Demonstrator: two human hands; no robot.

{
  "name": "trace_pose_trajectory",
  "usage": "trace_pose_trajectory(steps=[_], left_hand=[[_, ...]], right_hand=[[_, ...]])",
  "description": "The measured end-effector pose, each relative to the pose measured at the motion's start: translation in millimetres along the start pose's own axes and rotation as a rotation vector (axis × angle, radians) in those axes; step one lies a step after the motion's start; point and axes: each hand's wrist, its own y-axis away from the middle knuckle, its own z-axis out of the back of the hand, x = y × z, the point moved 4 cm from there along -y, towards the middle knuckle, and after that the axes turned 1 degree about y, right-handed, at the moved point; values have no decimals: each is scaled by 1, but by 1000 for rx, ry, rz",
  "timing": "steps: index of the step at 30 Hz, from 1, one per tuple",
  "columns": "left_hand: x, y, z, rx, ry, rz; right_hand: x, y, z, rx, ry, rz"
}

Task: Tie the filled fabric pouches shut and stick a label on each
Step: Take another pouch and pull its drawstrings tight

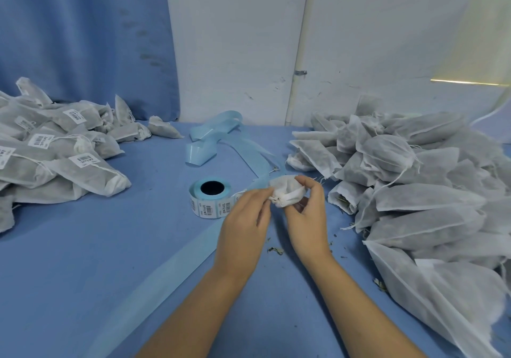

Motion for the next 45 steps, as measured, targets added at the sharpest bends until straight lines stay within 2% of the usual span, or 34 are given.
trace_pose_trajectory(steps=[5, 11, 14, 18, 20, 23, 25, 31, 34, 36, 40, 45], left_hand=[[8, 0, 4, -9, -73, 130], [14, 3, -10, 85, 343, 517], [16, 5, -11, 71, 411, 618], [19, 3, -8, 88, 261, 609], [19, 3, -11, 100, 435, 663], [17, 2, -12, 63, 630, 727], [19, 1, -10, 38, 659, 718], [23, 1, -8, 26, 669, 668], [25, 1, -9, 42, 645, 651], [25, 1, -9, 52, 635, 652], [26, 1, -11, 83, 662, 684], [23, 2, -15, 158, 590, 638]], right_hand=[[-2, 1, -5, 70, -77, -44], [-9, -2, -6, 145, 109, -64], [-10, -2, -6, 91, 129, -67], [-12, -1, 0, -38, 165, -133], [-14, 0, 1, -55, 78, -188], [-13, 6, -4, -89, -191, -262], [-15, 9, -8, -54, -243, -296], [-12, 11, -17, 194, -82, -284], [-11, 13, -19, 199, 130, -220], [-8, 14, -19, 197, 186, -175], [-6, 16, -20, 204, 51, -202], [-7, 13, -14, 155, -128, -299]])
